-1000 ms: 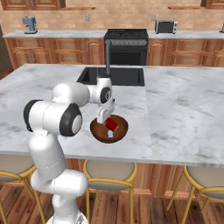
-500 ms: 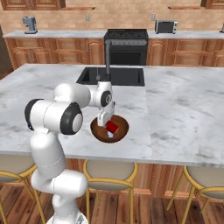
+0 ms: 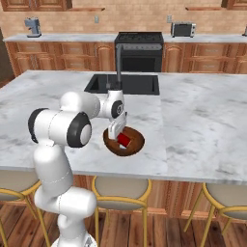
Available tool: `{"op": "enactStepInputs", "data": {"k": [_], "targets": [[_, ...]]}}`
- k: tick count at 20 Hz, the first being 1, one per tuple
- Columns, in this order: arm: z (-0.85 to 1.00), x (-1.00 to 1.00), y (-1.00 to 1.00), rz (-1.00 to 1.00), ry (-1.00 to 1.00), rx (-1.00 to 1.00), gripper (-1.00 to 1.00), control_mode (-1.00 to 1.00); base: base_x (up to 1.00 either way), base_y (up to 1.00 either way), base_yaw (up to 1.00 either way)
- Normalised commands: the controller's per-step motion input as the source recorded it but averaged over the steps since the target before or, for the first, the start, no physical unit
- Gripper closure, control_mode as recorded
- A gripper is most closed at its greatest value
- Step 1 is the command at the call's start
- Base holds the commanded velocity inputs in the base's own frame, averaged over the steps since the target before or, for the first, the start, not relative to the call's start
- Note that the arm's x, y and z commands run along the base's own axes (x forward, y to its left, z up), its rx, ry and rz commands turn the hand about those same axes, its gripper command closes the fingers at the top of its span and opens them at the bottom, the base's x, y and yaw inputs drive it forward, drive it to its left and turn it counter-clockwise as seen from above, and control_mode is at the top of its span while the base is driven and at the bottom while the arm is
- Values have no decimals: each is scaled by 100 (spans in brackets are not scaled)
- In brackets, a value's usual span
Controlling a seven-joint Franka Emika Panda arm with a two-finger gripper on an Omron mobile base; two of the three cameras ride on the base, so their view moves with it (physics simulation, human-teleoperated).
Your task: Open the fridge, grab two sodas, and place both sodas inside the bowl with ice on the dining counter.
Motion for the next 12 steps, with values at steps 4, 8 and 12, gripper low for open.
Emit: {"op": "enactStepInputs", "data": {"k": [4, 8, 12], "targets": [[-6, -16, 3, 0, 0, -1, -100, -100, 0, 0, 0], [-4, -23, 0, 1, -2, 0, -100, -100, 0, 0, 0], [7, -36, 0, 0, -9, 1, -100, -100, 0, 0, 0]]}}
